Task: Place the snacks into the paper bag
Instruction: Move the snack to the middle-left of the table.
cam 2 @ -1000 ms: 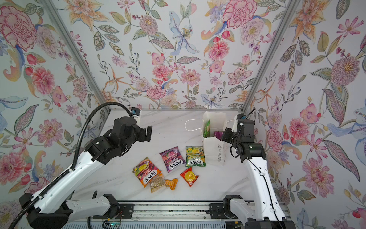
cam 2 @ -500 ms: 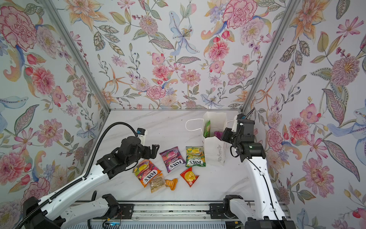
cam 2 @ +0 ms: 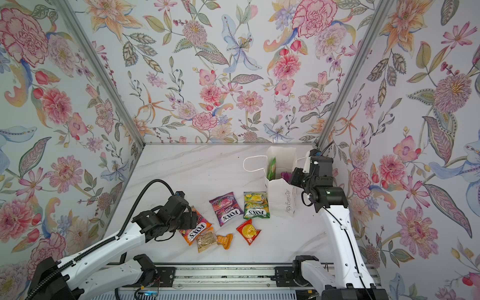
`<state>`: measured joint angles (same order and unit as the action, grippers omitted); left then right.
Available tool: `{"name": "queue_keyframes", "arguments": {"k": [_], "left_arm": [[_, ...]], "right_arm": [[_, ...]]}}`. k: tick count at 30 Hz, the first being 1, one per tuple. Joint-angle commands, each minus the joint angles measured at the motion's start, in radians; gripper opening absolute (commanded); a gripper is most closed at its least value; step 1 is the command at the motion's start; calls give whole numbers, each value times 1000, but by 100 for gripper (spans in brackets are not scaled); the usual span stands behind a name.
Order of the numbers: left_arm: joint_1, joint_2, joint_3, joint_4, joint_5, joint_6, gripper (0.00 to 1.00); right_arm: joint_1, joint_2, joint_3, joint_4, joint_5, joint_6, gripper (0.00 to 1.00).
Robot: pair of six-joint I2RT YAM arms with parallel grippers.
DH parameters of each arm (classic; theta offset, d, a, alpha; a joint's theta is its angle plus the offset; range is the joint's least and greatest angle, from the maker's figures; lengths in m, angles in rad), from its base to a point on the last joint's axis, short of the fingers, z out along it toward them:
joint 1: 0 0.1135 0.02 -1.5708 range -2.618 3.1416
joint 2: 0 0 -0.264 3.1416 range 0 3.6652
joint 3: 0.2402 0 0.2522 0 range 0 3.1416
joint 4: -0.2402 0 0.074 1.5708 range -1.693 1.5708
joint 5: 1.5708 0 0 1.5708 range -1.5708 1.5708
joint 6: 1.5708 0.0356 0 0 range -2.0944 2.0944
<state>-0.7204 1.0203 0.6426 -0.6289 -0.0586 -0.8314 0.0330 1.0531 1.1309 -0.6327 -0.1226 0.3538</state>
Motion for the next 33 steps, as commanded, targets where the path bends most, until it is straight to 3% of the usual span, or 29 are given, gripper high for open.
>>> {"name": "queue_keyframes", "arguments": {"k": [1, 6, 13, 19, 25, 28, 33], "left_arm": [[-43, 36, -20, -40, 37, -27, 89], [-102, 151, 2, -68, 17, -15, 98], [-96, 258, -16, 11, -30, -25, 99], [-1, 279, -75, 207, -1, -41, 89], [115, 304, -47, 290, -38, 3, 90], [154, 313, 9, 269, -59, 35, 91], [130, 252, 129, 50, -205, 62, 95]], "right_arm": [[11, 0, -10, -4, -1, -13, 0], [11, -2, -14, -4, 2, -14, 0], [13, -1, -19, -3, 1, -14, 0], [17, -1, -22, -4, 0, -14, 0], [21, -1, -22, -4, 4, -14, 0], [22, 3, -19, -5, 3, -13, 0], [22, -5, -25, -4, 9, -17, 0]]}}
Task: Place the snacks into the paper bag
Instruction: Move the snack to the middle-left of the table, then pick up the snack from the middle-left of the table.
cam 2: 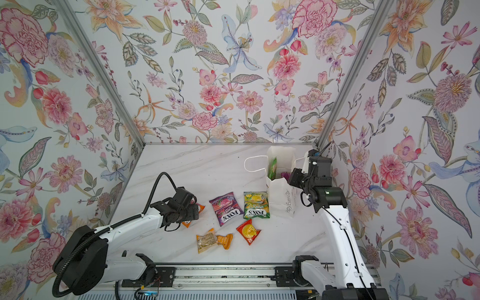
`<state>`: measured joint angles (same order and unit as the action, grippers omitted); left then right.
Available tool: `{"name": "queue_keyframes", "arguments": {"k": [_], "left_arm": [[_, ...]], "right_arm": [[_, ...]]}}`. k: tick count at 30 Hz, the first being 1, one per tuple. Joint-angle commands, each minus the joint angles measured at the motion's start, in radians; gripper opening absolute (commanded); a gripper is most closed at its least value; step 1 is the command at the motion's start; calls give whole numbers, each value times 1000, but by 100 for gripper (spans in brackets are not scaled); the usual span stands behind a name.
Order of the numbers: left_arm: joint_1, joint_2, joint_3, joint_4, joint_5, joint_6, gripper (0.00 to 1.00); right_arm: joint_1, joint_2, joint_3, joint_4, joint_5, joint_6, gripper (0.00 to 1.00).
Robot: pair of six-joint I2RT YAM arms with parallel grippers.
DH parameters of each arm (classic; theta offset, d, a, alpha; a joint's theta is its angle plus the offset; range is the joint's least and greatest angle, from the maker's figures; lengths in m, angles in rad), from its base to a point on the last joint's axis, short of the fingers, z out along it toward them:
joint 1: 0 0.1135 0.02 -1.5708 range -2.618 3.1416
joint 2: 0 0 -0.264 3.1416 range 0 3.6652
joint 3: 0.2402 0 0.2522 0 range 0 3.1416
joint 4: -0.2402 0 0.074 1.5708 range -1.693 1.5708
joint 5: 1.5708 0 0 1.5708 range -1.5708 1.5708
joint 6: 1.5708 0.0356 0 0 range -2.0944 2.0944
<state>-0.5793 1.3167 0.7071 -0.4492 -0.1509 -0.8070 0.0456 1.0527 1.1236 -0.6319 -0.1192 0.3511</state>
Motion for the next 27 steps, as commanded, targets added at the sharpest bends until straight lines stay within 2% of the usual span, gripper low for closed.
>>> {"name": "queue_keyframes", "arguments": {"k": [1, 5, 10, 15, 20, 27], "left_arm": [[-24, -55, 81, -166, -127, 45, 96], [-125, -49, 166, -297, -200, 69, 97], [-218, 54, 244, -363, -242, 123, 96], [-252, 161, 281, -376, -266, 175, 93], [-256, 237, 297, -353, -276, 223, 86], [-257, 348, 296, -312, -263, 273, 81]], "right_arm": [[10, -4, -18, -5, 6, -13, 0], [13, 5, -17, -3, 6, -9, 0], [17, 6, -9, -3, 9, -6, 0], [17, -3, -13, -5, 12, -9, 0], [16, -7, -16, -5, 12, -10, 0], [16, -8, -14, -5, 13, -11, 0]]}}
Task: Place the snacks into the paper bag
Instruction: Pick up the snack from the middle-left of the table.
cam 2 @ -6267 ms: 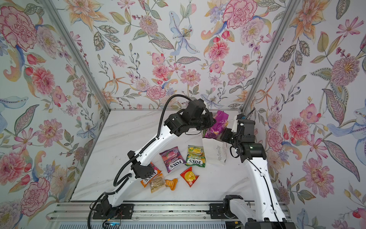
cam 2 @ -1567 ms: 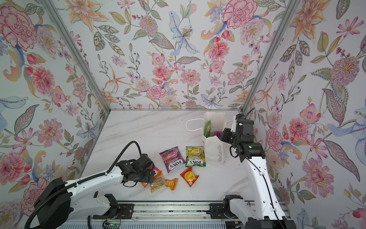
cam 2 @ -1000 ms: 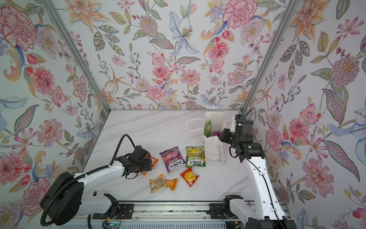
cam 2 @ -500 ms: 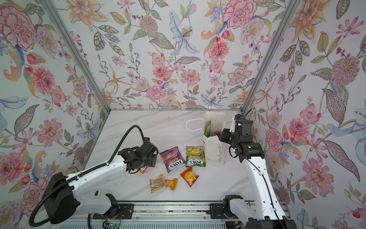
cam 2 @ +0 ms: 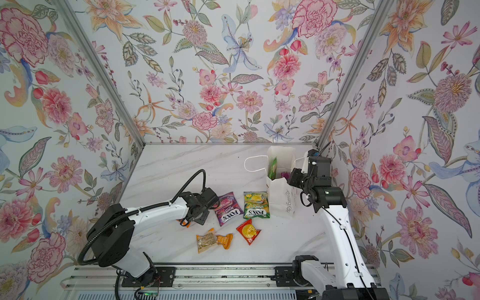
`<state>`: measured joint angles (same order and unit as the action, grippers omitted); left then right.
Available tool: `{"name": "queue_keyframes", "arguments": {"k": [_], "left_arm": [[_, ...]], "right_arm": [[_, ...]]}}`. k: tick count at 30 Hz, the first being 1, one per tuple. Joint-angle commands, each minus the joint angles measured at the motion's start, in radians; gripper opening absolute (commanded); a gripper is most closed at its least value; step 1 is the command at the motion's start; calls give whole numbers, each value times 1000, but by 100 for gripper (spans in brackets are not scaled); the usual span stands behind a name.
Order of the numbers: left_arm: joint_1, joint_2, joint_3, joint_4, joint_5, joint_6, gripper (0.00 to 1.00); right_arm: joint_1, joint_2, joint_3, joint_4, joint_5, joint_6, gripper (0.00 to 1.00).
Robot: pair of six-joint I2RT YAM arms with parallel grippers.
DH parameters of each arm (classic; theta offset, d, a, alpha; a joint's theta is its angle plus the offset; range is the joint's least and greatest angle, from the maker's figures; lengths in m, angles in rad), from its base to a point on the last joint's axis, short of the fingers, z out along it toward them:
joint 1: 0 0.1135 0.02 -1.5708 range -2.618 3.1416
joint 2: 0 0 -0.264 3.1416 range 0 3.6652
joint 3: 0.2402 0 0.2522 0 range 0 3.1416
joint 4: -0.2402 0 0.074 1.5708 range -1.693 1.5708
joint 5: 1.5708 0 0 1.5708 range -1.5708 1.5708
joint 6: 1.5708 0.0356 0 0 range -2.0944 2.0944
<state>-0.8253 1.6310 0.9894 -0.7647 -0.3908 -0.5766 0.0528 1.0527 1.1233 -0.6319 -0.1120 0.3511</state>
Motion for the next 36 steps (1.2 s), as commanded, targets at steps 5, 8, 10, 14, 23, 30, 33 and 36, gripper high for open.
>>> {"name": "queue_keyframes", "arguments": {"k": [5, 8, 10, 14, 23, 30, 33, 36], "left_arm": [[-12, 117, 21, 29, -17, 58, 68], [-7, 127, 12, 68, 15, 65, 59], [2, 132, 4, 76, 15, 61, 51], [29, 122, -21, 77, 12, 37, 33], [40, 0, -66, 127, 58, -7, 10], [44, -144, -80, 177, 74, -45, 0], [52, -217, -81, 198, 80, -50, 0], [56, -300, -77, 227, 83, -51, 0]], "right_arm": [[9, -12, -16, -5, 6, -11, 0], [9, -11, -17, -6, 6, -13, 0], [9, -14, -18, -6, 7, -14, 0], [7, -15, -22, -6, 9, -14, 0], [8, -11, -13, -6, 3, -14, 0], [7, -15, -10, -10, 2, -14, 0], [9, -14, -4, -11, -1, -14, 0], [9, -14, 5, -15, -1, -13, 0]]}}
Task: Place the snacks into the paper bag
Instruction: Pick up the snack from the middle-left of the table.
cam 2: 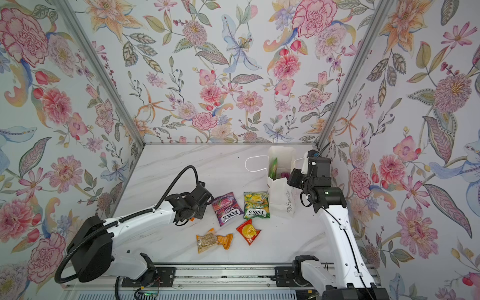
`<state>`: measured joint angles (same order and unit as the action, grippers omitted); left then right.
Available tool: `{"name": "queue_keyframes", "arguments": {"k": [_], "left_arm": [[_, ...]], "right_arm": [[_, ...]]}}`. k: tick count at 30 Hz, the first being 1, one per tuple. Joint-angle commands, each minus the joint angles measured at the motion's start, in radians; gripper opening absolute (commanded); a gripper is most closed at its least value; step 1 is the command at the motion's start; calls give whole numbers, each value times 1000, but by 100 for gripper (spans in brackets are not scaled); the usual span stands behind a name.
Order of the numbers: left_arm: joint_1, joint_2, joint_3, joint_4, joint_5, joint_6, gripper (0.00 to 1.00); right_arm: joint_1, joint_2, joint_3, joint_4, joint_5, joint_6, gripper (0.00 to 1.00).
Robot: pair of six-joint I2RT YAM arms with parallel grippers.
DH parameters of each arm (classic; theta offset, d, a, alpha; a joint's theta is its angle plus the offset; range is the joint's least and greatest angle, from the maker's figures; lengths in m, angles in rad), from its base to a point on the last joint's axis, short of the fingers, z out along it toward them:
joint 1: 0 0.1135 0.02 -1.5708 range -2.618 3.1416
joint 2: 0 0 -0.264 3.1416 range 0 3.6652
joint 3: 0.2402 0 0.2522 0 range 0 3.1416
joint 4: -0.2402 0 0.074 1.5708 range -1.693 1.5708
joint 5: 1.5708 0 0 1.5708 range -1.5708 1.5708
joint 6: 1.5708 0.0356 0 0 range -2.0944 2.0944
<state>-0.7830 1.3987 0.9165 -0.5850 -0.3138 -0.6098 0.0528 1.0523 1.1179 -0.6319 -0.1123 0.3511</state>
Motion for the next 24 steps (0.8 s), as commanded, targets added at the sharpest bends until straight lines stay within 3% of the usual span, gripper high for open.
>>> {"name": "queue_keyframes", "arguments": {"k": [1, 9, 17, 24], "left_arm": [[16, -97, -1, 59, 13, -20, 0], [23, -207, 84, 141, 97, -27, 0], [22, -187, 250, 201, 249, -35, 0], [18, -127, 430, 193, 306, -25, 0]], "right_arm": [[9, -14, 13, -16, 2, -11, 0], [12, -5, 53, -42, 8, -12, 0], [20, -6, 58, -48, 5, -9, 0], [24, -14, 48, -48, 6, -10, 0]]}}
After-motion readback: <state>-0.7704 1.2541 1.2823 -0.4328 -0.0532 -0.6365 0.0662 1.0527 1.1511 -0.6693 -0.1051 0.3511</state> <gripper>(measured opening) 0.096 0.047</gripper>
